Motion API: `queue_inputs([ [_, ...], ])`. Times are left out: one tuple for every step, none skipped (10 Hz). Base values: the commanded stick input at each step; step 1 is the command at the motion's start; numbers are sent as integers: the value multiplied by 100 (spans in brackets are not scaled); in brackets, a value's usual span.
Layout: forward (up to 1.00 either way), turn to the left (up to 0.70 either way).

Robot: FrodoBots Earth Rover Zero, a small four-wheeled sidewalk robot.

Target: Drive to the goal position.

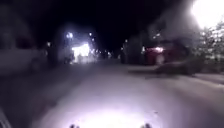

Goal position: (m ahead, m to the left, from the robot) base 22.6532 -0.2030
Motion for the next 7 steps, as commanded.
queue_inputs([
  [85,0],
  [85,0],
  [85,0],
  [85,0],
  [85,0],
  [85,0],
  [85,0],
])
